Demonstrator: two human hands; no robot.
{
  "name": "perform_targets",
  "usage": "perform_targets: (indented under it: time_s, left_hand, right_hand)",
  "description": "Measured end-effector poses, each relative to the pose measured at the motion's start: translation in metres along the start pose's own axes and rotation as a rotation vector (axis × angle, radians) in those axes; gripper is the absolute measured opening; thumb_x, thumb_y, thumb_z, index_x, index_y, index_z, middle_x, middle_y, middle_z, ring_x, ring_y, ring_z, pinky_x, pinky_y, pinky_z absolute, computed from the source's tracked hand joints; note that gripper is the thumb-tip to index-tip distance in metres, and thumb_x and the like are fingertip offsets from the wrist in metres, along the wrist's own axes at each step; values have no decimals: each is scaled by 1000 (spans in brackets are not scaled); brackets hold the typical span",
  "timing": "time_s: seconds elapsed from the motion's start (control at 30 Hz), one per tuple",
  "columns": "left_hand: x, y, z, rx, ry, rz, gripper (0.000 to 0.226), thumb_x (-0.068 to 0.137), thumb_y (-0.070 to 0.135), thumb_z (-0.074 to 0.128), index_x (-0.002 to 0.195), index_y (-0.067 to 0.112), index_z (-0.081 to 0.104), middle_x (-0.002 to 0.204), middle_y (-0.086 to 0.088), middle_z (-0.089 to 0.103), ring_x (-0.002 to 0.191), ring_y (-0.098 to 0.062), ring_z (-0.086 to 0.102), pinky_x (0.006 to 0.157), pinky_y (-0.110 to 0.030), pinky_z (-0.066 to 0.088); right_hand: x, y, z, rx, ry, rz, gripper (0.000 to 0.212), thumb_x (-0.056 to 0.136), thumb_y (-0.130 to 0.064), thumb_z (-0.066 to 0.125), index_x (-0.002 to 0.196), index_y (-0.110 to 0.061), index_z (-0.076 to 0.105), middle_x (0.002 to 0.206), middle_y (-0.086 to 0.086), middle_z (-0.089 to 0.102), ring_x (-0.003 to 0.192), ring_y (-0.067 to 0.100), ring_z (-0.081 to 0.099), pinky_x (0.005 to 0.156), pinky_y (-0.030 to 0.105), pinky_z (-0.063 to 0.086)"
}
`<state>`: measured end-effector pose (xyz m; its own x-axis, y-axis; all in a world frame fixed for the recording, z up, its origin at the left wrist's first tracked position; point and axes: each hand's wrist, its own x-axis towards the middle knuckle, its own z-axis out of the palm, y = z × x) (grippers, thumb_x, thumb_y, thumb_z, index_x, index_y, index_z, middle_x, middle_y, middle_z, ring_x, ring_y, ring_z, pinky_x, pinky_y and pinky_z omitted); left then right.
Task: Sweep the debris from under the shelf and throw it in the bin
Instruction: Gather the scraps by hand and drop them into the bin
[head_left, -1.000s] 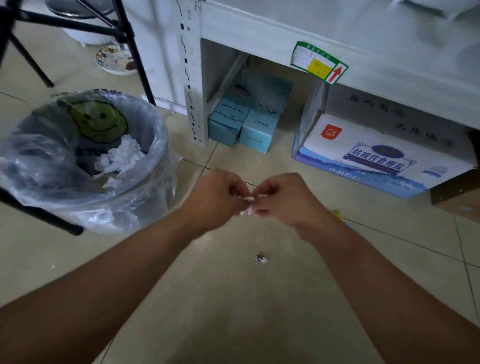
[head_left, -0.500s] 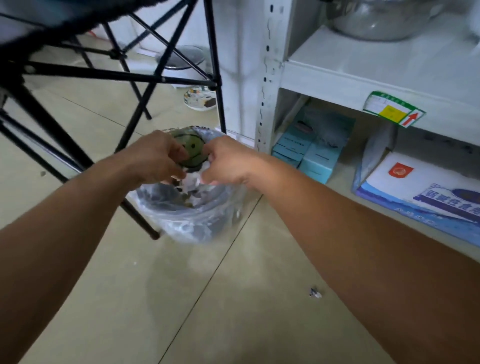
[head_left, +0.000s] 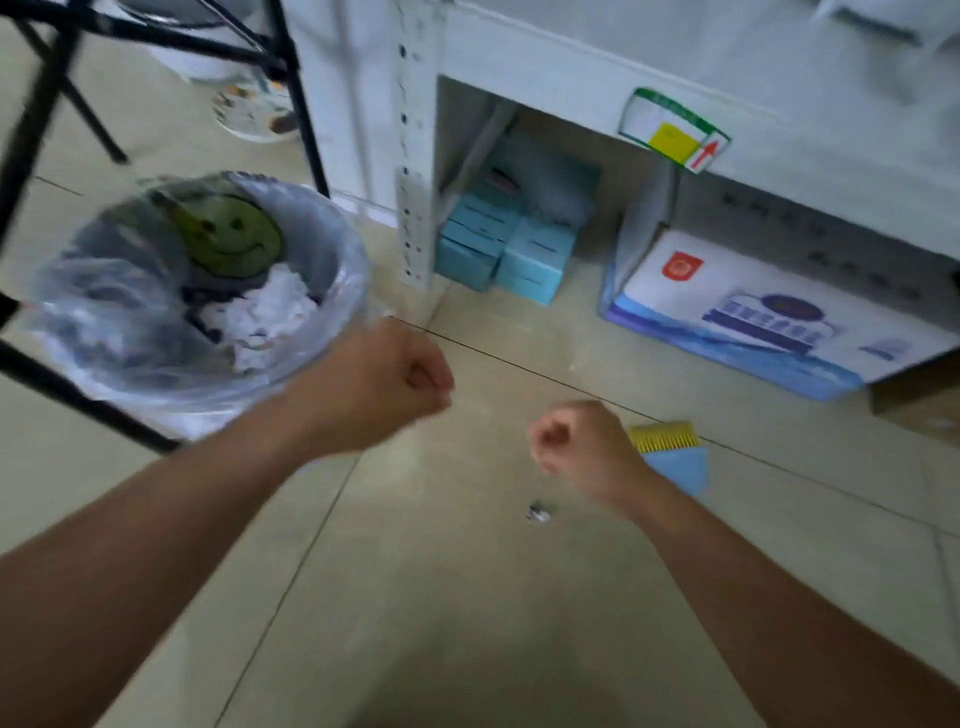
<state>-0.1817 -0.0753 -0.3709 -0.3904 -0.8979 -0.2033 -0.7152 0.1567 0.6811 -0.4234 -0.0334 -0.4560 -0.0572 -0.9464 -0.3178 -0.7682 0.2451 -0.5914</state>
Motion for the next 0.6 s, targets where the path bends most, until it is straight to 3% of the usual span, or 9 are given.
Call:
perform_targets:
  time_s: [0.07,0.17,0.3,0.43,0.6]
  left_hand:
    - [8,-5,55,2,-168,15,2,79,22,77,80,23,76,66,15,68,62,0,64,65,-20,48]
    - [17,-13,133,56,-321,-30,7,83,24,73,88,22,76,85,11,68,81,-7,65,73,-20,43]
    - [28,-30,201,89,-256,-160,13,82,25,60,88,33,68,104,2,71,97,-24,68,85,-35,55]
    - [29,-28,224,139,-189,-151,17,85,18,61,95,30,68,103,3,69,93,-23,68,77,-34,55]
    - [28,-30,232,152,-127,-89,10,89,24,66,98,26,69,104,2,64,89,-22,67,75,-35,55]
  right_hand:
    - [-17,49,21,-145,-39,166,6,72,-17,68,70,-19,73,79,1,74,75,16,69,71,25,51]
    - [-37,81,49,-101,2,318,11,74,-26,66,76,-17,73,79,-1,75,75,18,70,72,30,56]
    - [-43,74,81,-13,158,298,8,77,-25,70,78,-18,69,76,-2,72,71,16,66,66,31,52]
    - [-37,73,91,1,195,257,9,80,-27,71,77,-19,68,73,-5,69,67,12,64,62,33,53]
    - [-32,76,91,-79,157,225,10,82,-15,67,82,-21,75,80,-4,74,73,14,69,70,34,57]
